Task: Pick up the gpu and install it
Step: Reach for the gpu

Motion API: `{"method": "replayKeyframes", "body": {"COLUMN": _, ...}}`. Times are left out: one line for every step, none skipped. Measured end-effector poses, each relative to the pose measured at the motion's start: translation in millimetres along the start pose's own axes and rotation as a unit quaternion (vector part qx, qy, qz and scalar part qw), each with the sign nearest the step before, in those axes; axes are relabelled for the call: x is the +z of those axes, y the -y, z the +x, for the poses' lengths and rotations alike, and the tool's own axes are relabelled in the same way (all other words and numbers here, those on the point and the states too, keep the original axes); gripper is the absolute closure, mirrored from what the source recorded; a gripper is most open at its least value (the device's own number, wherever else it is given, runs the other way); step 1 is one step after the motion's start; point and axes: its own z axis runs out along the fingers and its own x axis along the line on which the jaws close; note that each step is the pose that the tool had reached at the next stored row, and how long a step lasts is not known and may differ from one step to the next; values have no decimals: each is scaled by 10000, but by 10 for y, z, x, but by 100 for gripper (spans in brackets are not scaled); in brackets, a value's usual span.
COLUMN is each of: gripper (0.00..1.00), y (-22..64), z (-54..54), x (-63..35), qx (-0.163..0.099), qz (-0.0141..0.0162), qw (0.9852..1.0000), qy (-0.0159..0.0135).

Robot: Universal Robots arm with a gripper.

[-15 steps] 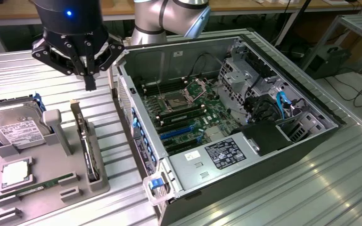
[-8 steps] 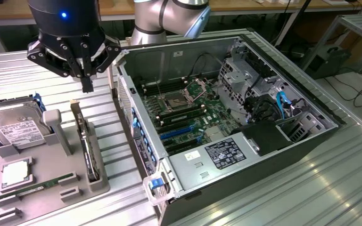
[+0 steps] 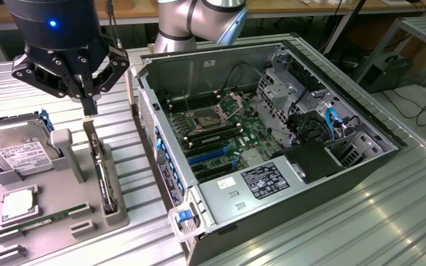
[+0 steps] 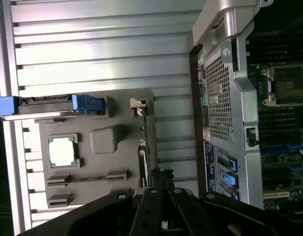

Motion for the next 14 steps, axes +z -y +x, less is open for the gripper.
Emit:
{"method": "replayKeyframes", "body": {"gripper": 89, "y": 6, "z": 24, "x": -1, "qx": 0, "qz": 0, "qw": 10000, "qy": 0}}
{"method": "replayKeyframes", "body": {"gripper": 89, "y": 9, "z": 37, "x": -2, "qx": 0, "qz": 0, "qw": 10000, "qy": 0}}
{"method": "replayKeyframes", "body": {"gripper": 89, "y": 14, "z": 54, "x": -2, "qx": 0, "qz": 0, "qw": 10000, "qy": 0}}
{"method": "replayKeyframes", "body": {"gripper": 89, "y": 19, "z": 69, "x": -3, "qx": 0, "qz": 0, "qw": 10000, "qy": 0}}
{"method": "replayKeyframes", "body": {"gripper": 89, "y": 26, "z": 88, "x": -3, "qx": 0, "qz": 0, "qw": 10000, "qy": 0}}
{"method": "replayKeyframes", "body": {"gripper": 89, "y": 34, "z": 107, "x": -4, "qx": -1, "qz": 0, "qw": 10000, "qy": 0}}
{"method": "replayKeyframes", "body": {"gripper": 89, "y": 42, "z": 128, "x": -4, "qx": -1, "qz": 0, "qw": 10000, "qy": 0}}
{"method": "replayKeyframes", "body": {"gripper": 89, "y": 50, "z": 148, "x": -5, "qx": -1, "qz": -1, "qw": 10000, "qy": 0}}
{"method": "replayKeyframes", "body": {"gripper": 89, "y": 56, "z": 165, "x": -6, "qx": -1, "qz": -1, "qw": 10000, "qy": 1}}
{"method": "replayKeyframes", "body": {"gripper": 89, "y": 61, "z": 181, "x": -8, "qx": -2, "qz": 0, "qw": 10000, "qy": -1}}
{"method": "replayKeyframes", "body": {"gripper": 89, "y": 65, "z": 194, "x": -8, "qx": -2, "qz": -1, "qw": 10000, "qy": 0}}
{"method": "replayKeyframes", "body": {"gripper": 89, "y": 68, "z": 204, "x": -8, "qx": -2, "qz": -1, "qw": 10000, "qy": 0}}
{"method": "replayKeyframes", "body": {"gripper": 89, "y": 70, "z": 208, "x": -8, "qx": -2, "qz": -1, "qw": 10000, "qy": 0}}
{"method": "replayKeyframes", "body": {"gripper": 89, "y": 69, "z": 208, "x": -8, "qx": -3, "qz": -2, "qw": 10000, "qy": 0}}
